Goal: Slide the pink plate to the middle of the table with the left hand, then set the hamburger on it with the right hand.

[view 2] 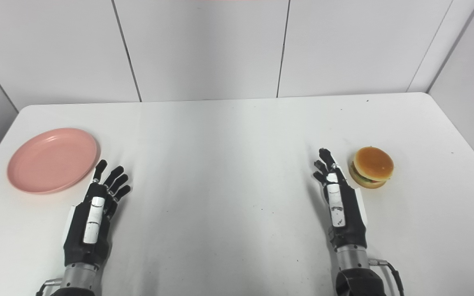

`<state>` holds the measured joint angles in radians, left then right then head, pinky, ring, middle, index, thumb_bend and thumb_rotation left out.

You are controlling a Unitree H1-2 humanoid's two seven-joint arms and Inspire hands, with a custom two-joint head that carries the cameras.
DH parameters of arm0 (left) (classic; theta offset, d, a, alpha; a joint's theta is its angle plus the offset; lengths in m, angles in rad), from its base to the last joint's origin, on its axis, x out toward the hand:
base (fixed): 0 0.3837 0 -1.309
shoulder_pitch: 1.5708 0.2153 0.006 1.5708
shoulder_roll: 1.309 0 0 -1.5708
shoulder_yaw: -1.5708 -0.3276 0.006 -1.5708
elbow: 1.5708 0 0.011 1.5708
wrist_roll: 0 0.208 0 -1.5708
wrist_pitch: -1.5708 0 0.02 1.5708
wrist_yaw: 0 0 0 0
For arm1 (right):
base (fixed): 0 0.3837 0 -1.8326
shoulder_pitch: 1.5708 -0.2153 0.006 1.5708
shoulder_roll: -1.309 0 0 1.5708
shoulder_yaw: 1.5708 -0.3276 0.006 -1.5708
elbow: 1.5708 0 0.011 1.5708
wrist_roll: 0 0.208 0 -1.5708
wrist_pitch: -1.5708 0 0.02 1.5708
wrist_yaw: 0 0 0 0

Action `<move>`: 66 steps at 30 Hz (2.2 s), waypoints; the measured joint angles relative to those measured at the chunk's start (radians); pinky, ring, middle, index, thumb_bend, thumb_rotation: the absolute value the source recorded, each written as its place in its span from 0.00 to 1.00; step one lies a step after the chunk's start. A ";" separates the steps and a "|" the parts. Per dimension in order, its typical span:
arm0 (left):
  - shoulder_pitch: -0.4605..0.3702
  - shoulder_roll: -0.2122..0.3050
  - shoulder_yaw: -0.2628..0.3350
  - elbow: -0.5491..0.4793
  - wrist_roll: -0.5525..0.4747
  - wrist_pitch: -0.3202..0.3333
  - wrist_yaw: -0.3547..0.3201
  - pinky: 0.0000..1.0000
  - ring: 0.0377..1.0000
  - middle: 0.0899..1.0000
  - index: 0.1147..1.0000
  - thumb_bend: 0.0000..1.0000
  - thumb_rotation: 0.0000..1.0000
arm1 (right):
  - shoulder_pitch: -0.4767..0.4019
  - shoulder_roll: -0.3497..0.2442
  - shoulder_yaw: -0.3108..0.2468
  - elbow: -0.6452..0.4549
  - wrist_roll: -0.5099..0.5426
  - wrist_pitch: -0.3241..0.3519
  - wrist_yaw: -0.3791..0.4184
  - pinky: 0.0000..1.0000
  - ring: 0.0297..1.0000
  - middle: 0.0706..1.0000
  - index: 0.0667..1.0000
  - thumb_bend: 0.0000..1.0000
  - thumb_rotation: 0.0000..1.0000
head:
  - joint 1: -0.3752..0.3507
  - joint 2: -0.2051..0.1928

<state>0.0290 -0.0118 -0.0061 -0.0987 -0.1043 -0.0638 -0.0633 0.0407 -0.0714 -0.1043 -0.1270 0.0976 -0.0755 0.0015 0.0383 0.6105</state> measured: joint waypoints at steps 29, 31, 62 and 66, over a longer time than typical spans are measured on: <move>-0.011 -0.001 0.001 0.009 0.004 -0.001 0.002 0.88 0.89 0.89 0.95 0.73 0.78 | 0.014 0.009 -0.006 -0.019 0.009 0.031 -0.011 0.89 0.89 0.90 0.87 0.82 1.00 | 0.009 0.002; -0.011 -0.001 0.000 0.009 0.004 -0.001 0.002 0.88 0.90 0.89 0.95 0.73 0.78 | 0.015 0.009 -0.006 -0.019 0.014 0.031 -0.011 0.90 0.89 0.90 0.87 0.81 1.00 | 0.012 0.000; -0.089 -0.076 -0.059 0.147 0.151 -0.220 0.058 0.79 0.85 0.86 0.95 0.69 0.78 | -0.030 -0.061 -0.053 0.076 0.149 0.014 0.062 0.86 0.88 0.91 0.86 0.87 1.00 | 0.245 -0.144; -0.088 -0.076 -0.052 0.141 0.128 -0.219 0.058 0.77 0.85 0.87 0.94 0.73 0.80 | -0.030 -0.058 -0.053 0.075 0.145 0.014 0.061 0.86 0.87 0.90 0.86 0.86 1.00 | 0.250 -0.144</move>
<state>-0.0595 -0.0874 -0.0581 0.0427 0.0238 -0.2832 -0.0053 0.0106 -0.1294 -0.1576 -0.0518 0.2423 -0.0616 0.0623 0.2884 0.4663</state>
